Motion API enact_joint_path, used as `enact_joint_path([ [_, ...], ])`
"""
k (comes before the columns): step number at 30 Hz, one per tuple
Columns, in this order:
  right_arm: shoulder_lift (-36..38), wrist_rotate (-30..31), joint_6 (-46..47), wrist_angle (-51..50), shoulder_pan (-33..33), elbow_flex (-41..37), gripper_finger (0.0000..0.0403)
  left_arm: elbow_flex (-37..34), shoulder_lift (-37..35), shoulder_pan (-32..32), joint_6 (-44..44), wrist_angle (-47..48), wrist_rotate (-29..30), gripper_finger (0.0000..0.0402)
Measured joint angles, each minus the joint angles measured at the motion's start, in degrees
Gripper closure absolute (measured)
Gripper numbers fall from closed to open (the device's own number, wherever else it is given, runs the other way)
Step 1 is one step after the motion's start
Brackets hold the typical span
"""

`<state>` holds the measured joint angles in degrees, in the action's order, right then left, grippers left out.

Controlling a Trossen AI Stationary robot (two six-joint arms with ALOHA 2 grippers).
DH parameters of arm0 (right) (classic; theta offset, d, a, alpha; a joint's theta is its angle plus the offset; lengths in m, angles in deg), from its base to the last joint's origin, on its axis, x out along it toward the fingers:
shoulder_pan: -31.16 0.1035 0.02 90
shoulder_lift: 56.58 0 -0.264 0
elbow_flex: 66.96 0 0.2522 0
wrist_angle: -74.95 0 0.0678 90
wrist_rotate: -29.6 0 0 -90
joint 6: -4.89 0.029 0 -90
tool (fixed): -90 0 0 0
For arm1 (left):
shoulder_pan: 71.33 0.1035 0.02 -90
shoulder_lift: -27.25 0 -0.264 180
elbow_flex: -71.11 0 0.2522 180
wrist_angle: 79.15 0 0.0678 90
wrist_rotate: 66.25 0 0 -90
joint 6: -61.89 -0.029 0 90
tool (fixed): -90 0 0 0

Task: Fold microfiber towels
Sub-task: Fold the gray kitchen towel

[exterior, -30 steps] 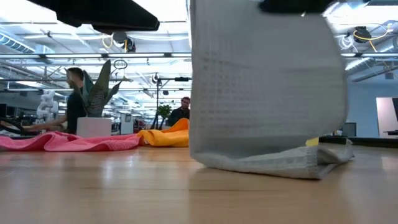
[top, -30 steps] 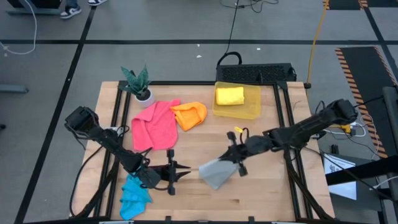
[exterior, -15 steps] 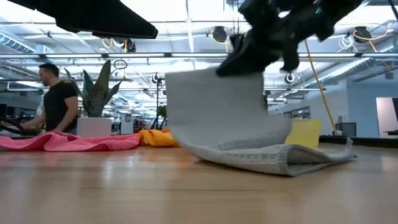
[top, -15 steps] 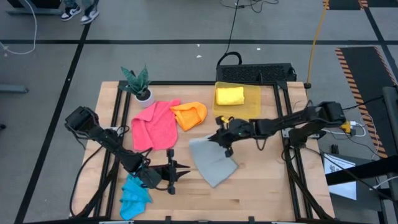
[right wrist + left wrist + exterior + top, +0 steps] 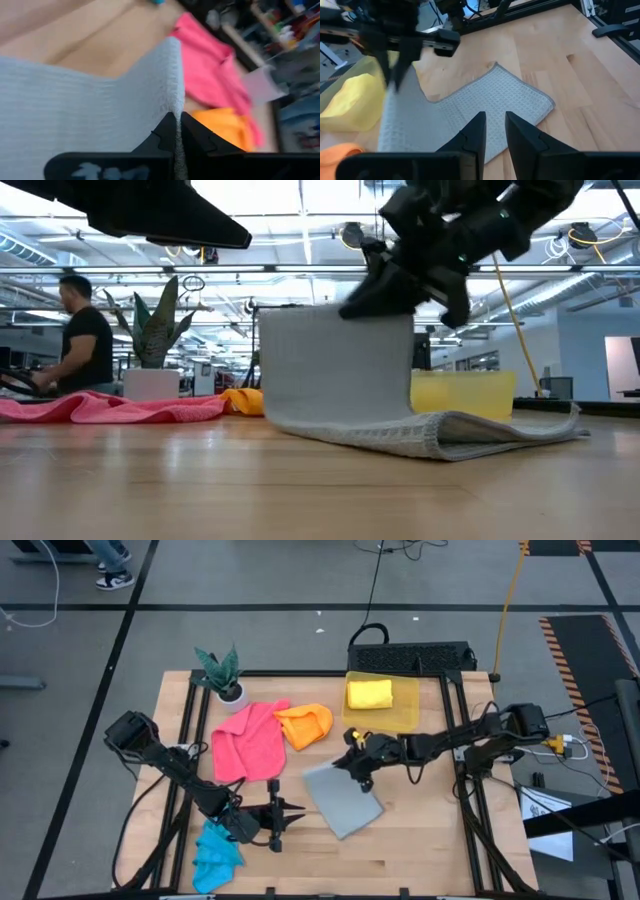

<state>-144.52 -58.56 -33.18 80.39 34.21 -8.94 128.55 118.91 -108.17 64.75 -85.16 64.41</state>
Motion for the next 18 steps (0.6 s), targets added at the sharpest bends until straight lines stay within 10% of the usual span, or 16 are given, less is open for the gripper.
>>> enact_joint_path([
  [18, 0.0, -3.6, 8.5, 10.0, 7.5, -14.1, 0.0397, 0.0, 0.0, 0.8, 0.9, 0.3, 0.0, 0.0325],
])
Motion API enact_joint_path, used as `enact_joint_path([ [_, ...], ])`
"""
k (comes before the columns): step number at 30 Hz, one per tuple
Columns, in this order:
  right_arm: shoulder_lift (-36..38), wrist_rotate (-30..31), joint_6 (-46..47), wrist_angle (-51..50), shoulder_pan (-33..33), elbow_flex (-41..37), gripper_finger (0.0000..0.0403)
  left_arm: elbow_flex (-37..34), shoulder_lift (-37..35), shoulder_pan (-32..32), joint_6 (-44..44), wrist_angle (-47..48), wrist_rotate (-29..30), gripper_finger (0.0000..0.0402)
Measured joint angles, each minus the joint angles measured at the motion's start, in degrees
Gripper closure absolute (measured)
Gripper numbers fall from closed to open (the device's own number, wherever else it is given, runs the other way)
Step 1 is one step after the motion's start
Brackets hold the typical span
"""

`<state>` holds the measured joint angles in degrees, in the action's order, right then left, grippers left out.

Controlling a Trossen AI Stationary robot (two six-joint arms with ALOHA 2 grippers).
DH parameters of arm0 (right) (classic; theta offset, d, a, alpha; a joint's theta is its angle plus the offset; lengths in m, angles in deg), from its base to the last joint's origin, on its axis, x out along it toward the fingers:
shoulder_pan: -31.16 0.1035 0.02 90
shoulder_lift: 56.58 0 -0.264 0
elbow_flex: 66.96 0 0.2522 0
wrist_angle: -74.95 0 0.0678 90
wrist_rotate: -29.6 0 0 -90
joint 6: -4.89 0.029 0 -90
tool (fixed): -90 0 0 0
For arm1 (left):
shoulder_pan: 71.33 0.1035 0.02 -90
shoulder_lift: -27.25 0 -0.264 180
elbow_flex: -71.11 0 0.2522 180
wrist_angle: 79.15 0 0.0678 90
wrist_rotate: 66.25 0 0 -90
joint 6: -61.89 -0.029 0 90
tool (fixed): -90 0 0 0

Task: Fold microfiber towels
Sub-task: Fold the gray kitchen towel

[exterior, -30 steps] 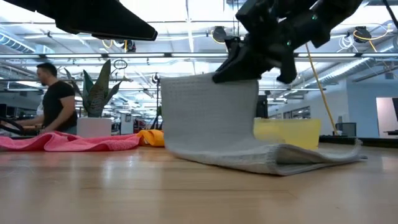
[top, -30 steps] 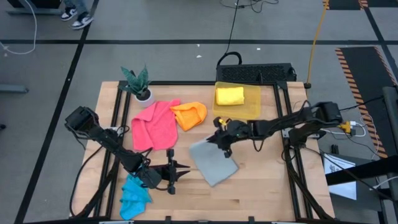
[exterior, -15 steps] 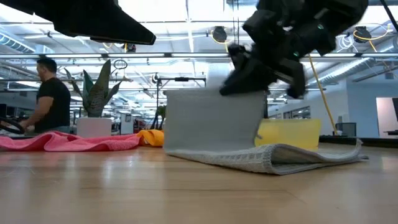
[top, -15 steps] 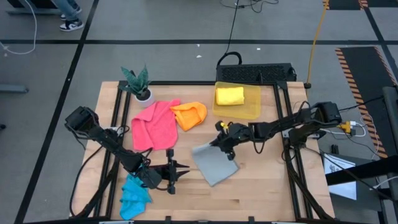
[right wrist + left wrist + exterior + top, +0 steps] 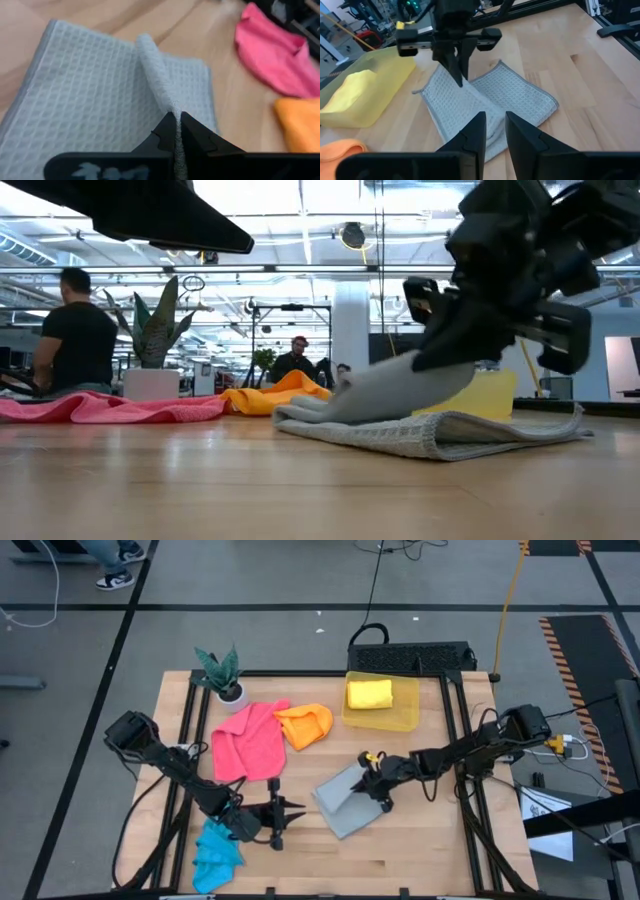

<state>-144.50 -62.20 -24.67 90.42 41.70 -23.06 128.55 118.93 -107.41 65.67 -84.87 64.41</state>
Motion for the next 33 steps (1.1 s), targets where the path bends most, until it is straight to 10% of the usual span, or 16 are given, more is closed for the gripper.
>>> enact_joint_path([
  [22, -0.6, -5.7, 8.2, 0.8, 2.5, 0.2, 0.0231, 0.0, 0.0, 0.3, 0.5, 0.2, -0.1, 0.0325],
  [33, -15.3, 9.4, 1.7, 0.5, 8.1, 9.7, 0.0234, 0.0, 0.0, 0.9, 1.8, 1.1, -0.6, 0.0325],
])
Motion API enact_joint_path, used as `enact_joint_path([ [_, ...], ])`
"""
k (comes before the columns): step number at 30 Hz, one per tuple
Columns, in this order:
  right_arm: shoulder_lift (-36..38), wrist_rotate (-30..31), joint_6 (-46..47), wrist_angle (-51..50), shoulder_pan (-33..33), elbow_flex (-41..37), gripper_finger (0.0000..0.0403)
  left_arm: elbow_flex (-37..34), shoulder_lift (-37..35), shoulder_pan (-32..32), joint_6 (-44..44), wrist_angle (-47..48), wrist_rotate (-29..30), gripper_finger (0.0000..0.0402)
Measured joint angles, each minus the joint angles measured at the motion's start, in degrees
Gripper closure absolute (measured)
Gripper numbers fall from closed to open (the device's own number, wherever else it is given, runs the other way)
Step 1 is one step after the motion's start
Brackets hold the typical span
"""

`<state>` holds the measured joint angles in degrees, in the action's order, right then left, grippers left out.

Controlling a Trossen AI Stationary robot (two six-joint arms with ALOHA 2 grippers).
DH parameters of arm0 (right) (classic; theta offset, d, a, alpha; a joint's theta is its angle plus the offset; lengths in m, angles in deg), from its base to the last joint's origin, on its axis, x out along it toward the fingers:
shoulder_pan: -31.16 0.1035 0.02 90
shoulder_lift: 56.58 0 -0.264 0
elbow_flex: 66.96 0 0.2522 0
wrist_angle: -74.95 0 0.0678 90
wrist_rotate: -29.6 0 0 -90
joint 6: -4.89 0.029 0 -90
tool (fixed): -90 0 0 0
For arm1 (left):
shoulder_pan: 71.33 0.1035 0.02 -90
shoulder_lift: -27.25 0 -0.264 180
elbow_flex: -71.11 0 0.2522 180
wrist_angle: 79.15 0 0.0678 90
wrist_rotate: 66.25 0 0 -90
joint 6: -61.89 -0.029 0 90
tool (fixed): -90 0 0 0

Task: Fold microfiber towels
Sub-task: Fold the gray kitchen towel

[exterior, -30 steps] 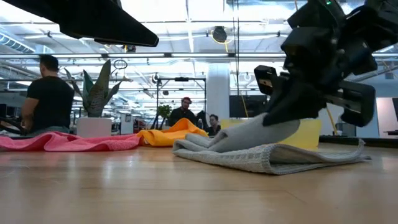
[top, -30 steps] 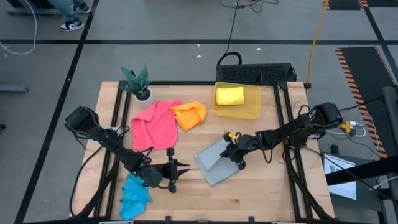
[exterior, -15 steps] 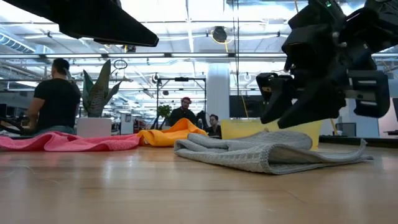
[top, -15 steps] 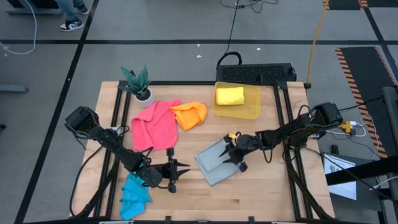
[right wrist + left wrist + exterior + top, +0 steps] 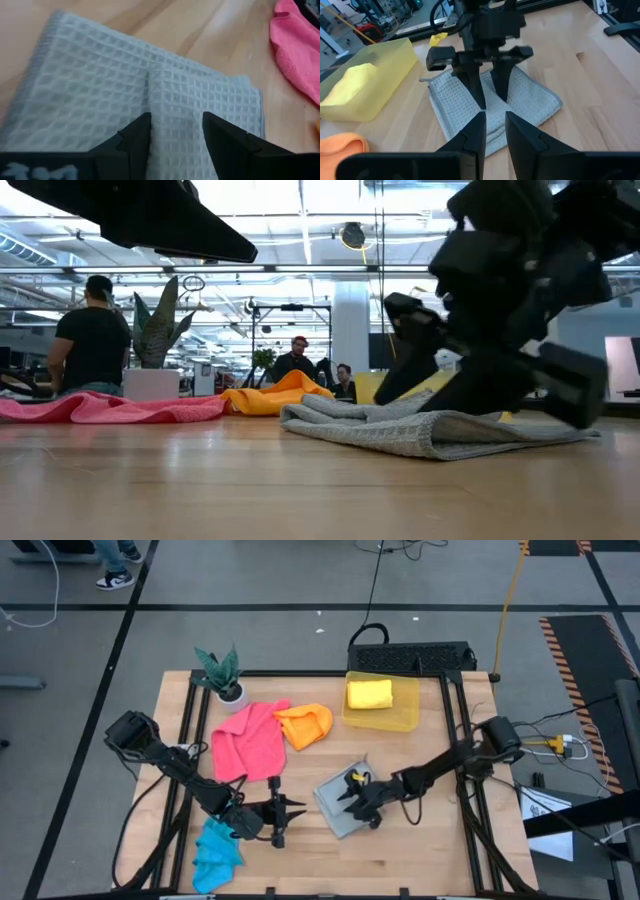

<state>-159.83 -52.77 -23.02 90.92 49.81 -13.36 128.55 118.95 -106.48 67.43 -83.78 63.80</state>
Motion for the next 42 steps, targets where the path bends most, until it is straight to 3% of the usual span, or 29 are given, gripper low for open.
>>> enact_joint_path([
  [5, -1.5, 0.1, 0.3, 0.1, -0.3, 1.3, 0.0272, 0.0, 0.0, 0.0, 0.6, 0.6, -0.1, 0.0325],
  [13, 0.2, 0.3, 0.2, 0.3, -0.3, 1.3, 0.037, 0.0, 0.0, 0.0, 1.1, 1.0, -0.1, 0.0325],
  [17, 2.5, 3.2, -0.1, 0.9, -0.3, 1.3, 0.0397, 0.0, 0.0, 0.0, 1.1, 1.0, -0.1, 0.0325],
  [22, 3.8, 4.0, -0.3, 5.1, -0.6, 1.3, 0.0391, 0.0, 0.0, 0.0, 1.1, 1.0, -0.1, 0.0325],
  [24, 3.4, 0.9, -0.7, 5.6, -0.7, 1.3, 0.0391, 0.0, 0.0, 0.0, 1.0, 1.1, -0.1, 0.0325],
  [26, 2.4, -1.6, -1.3, 4.6, -0.8, 1.3, 0.0391, 0.0, 0.0, 0.0, 1.1, 1.1, -0.1, 0.0325],
  [36, 0.1, -1.8, -6.6, 1.8, -0.7, 1.3, 0.0385, 0.0, 0.0, 0.0, 1.1, 1.1, -0.1, 0.0325],
  [42, 0.1, -1.9, -5.7, 1.7, -0.7, 1.3, 0.0337, 0.0, 0.0, 0.0, 1.3, 1.6, -0.1, 0.0325],
])
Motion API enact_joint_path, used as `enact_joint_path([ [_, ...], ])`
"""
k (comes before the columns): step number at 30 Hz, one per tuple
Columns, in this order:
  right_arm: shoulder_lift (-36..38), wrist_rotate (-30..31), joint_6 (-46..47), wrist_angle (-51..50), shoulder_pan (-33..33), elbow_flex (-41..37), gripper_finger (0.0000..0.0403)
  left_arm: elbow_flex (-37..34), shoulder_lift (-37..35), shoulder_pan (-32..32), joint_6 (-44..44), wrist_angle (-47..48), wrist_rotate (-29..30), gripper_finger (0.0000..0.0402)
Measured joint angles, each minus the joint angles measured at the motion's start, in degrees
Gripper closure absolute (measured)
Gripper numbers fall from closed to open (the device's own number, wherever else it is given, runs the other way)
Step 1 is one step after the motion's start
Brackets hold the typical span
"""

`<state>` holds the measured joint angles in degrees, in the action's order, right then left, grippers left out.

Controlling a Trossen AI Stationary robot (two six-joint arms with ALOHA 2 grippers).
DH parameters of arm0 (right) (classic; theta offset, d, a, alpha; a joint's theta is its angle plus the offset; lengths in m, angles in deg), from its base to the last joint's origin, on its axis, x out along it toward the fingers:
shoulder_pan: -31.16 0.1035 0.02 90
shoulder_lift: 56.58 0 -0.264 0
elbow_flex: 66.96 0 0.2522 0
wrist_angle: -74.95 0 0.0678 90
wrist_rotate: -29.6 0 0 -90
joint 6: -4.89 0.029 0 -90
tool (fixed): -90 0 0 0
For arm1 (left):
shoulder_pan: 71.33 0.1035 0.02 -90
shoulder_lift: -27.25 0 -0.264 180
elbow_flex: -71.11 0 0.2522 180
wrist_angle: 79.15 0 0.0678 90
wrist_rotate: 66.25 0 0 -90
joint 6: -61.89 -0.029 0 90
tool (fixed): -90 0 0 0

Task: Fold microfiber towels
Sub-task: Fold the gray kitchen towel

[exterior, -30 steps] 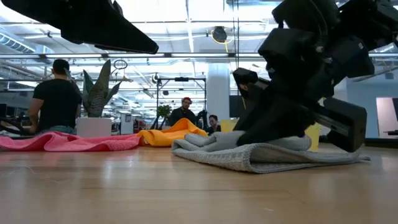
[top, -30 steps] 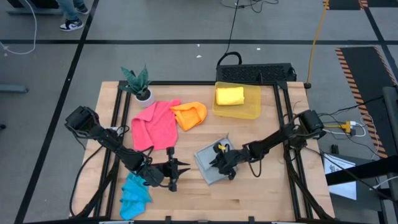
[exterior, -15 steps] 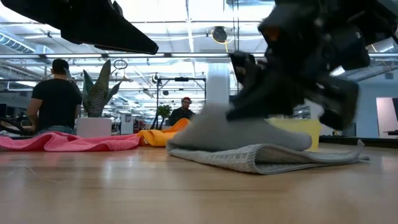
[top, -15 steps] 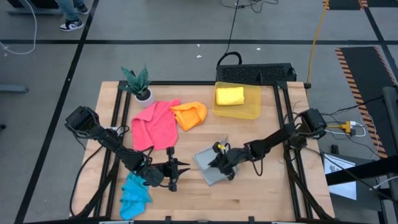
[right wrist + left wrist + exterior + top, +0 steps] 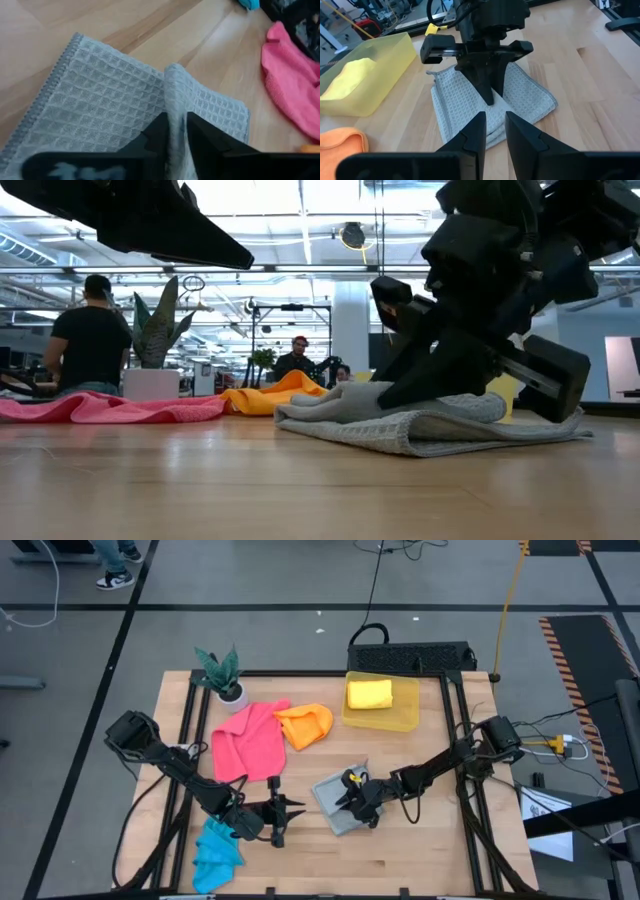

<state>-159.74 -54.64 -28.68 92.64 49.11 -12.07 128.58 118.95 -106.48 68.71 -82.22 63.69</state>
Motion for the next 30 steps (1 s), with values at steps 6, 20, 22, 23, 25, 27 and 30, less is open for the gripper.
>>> enact_joint_path([
  [6, 4.8, 0.0, 5.5, -3.4, 0.5, 0.0, 0.0253, 0.0, 0.0, 0.0, 0.5, 0.1, 0.0, 0.0325],
  [20, 19.7, 5.4, 35.5, -29.3, -3.7, -4.0, 0.0269, 0.0, 10.3, 8.3, 1.3, -8.5, -9.6, 0.0325],
  [22, 19.7, 8.4, 37.7, -28.5, -4.7, -5.9, 0.0283, 0.0, 11.5, 9.5, 2.3, -8.1, -10.2, 0.0325],
  [23, 19.7, 9.5, 38.6, -27.5, -5.1, -6.8, 0.0288, 0.0, 11.9, 10.1, 2.9, -7.9, -10.4, 0.0325],
  [25, 19.7, 10.5, 38.9, -24.4, -5.7, -8.4, 0.0295, 0.0, 12.0, 10.8, 4.2, -6.1, -10.4, 0.0325],
  [27, 19.7, 10.6, 38.5, -21.4, -6.0, -9.1, 0.0299, 0.0, 12.0, 11.3, 5.4, -4.7, -10.4, 0.0325],
  [30, 19.9, 10.5, 37.6, -17.7, -6.0, -9.2, 0.03, 0.0, 12.0, 11.9, 7.1, -1.7, -10.4, 0.0325],
])
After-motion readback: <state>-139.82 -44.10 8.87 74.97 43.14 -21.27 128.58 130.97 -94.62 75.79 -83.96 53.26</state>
